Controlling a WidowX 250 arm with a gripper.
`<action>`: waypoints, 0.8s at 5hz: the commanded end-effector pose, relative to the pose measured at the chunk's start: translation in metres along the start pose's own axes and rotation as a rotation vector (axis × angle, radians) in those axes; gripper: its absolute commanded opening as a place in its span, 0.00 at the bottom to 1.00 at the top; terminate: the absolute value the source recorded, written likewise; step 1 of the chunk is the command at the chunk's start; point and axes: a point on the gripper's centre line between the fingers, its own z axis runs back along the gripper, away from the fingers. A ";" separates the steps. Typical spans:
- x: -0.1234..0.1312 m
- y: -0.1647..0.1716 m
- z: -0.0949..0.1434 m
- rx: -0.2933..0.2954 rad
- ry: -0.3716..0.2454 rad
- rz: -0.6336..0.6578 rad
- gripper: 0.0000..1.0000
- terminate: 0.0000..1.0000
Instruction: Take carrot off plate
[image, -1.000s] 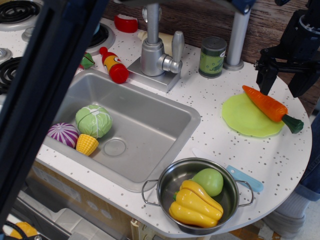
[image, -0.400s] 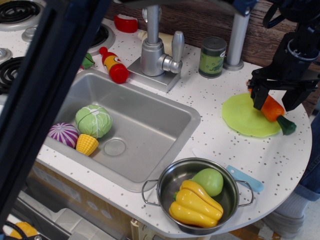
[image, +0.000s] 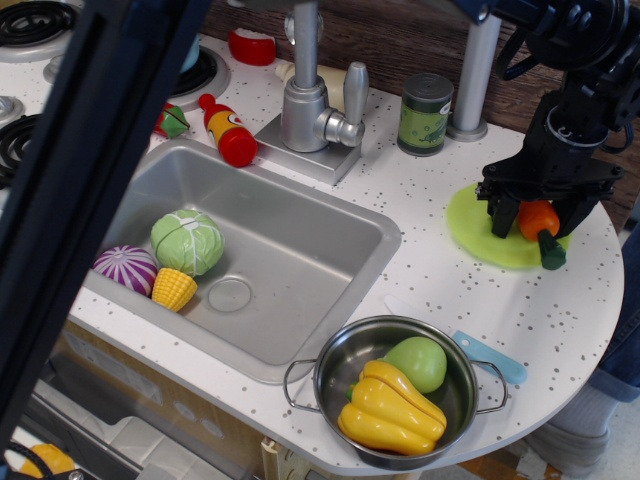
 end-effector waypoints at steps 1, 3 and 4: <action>0.014 -0.005 0.029 -0.084 -0.037 -0.011 0.00 0.00; 0.020 0.022 0.069 0.007 0.043 -0.084 0.00 0.00; 0.022 0.052 0.085 0.072 0.056 -0.124 0.00 0.00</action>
